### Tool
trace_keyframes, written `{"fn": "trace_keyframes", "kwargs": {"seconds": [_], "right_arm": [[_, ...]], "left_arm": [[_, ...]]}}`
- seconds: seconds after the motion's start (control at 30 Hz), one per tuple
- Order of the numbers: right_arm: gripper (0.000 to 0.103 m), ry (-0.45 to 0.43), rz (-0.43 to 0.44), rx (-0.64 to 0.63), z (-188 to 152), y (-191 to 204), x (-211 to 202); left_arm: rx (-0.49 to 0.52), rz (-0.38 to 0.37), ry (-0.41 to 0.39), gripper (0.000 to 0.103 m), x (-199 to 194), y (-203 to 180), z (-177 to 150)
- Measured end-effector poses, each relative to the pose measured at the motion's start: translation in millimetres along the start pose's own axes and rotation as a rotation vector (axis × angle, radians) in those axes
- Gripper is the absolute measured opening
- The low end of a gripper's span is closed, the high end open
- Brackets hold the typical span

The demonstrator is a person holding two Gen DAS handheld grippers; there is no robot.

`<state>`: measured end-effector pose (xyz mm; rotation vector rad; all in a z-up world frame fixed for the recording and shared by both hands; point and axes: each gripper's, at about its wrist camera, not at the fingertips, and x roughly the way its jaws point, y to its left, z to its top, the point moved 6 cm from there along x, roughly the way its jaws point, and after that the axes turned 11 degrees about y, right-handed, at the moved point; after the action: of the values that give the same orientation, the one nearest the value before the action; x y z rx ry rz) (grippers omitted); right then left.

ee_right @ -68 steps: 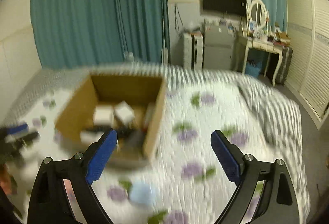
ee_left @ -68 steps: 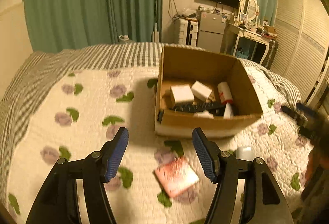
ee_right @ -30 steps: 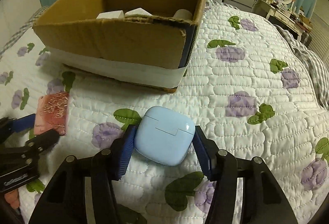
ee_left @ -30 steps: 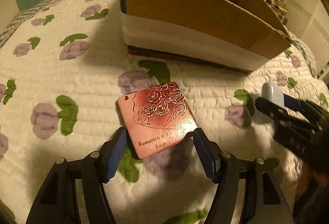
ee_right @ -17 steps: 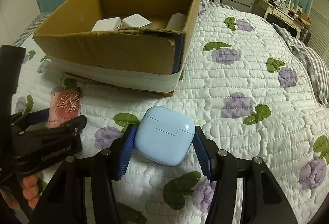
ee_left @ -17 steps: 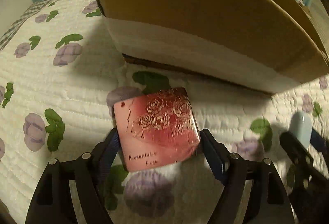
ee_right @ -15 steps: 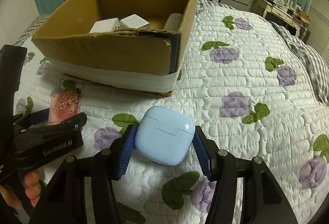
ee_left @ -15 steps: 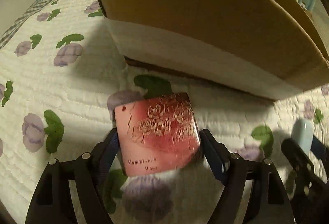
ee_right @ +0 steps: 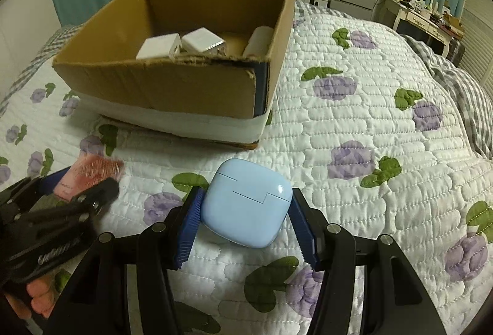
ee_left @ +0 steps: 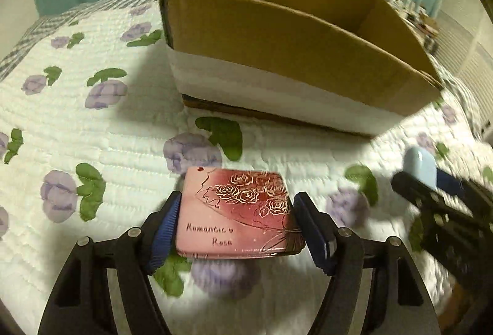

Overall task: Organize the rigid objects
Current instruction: 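Grasp the pink Romantic Rose case with the left gripper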

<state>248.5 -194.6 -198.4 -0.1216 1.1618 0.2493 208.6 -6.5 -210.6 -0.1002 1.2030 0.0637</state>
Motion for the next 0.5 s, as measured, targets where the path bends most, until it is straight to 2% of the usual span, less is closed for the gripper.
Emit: {"fn": "trace_keyframes", "kwargs": {"seconds": [0.27, 0.5], "right_arm": [[0.056, -0.042, -0.004, -0.001, -2, -1, -15], [0.056, -0.073, 0.006, -0.003, -8, 3, -37]], "left_arm": [[0.045, -0.013, -0.003, 0.073, -27, 15, -19], [0.092, -0.027, -0.069, 0.072, -74, 10, -21]]}}
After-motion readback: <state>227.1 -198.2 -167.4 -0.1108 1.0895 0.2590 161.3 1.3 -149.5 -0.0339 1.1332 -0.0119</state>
